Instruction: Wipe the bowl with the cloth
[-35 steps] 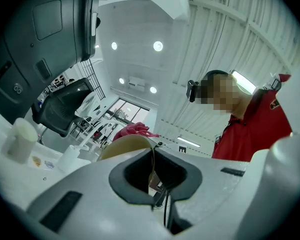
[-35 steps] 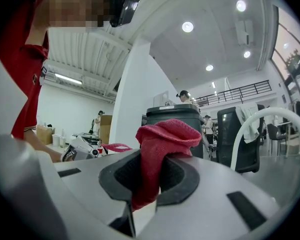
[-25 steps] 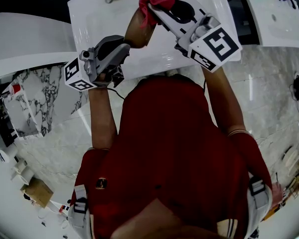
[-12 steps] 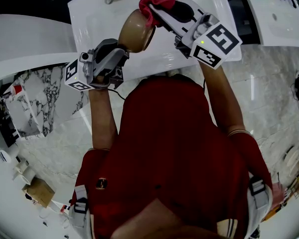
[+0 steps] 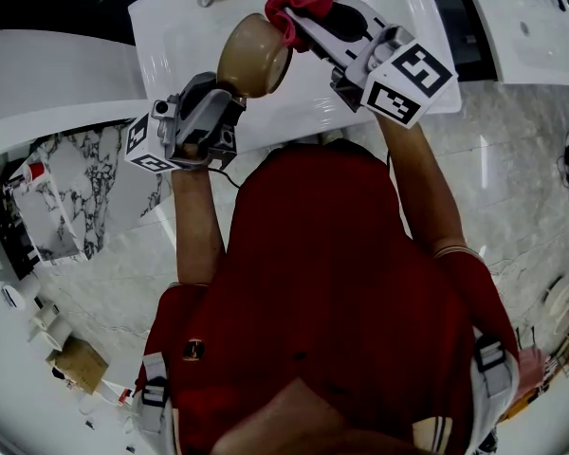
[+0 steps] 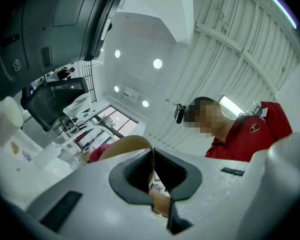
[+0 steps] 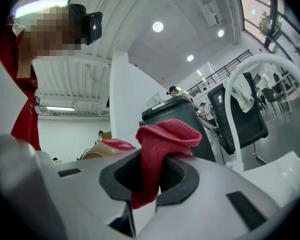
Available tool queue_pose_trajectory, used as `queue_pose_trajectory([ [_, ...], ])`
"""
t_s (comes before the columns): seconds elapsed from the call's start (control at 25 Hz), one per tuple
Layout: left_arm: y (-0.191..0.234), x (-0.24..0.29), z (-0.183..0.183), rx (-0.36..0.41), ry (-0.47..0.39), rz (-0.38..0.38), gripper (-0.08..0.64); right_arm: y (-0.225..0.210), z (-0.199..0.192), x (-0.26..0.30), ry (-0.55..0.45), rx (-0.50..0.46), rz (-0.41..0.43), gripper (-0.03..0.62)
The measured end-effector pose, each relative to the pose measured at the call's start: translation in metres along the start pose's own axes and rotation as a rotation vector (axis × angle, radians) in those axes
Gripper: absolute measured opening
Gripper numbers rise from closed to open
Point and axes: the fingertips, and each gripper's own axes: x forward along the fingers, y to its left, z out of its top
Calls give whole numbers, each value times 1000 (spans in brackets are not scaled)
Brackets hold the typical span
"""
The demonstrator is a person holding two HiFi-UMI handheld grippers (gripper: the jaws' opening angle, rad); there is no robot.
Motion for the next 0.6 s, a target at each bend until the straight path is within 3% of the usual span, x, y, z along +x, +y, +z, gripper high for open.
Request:
queue_pose_trajectory([
  [0.6, 6, -3, 9, -45, -148, 18, 20, -5, -17, -7, 11, 77, -11, 55],
])
